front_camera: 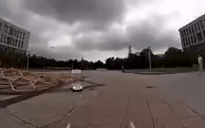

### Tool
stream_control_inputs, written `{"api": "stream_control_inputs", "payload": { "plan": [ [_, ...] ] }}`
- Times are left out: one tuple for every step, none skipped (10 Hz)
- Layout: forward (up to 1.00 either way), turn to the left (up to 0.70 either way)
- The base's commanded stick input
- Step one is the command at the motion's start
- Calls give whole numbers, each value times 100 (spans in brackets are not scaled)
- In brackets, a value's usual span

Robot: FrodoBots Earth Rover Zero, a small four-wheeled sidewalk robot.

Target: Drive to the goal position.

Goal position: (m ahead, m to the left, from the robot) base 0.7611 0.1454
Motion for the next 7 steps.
{"api": "stream_control_inputs", "payload": {
  "plan": [
    [50,1],
    [50,1],
    [50,1],
    [50,1],
    [6,0],
    [0,0],
    [0,0]
  ]
}}
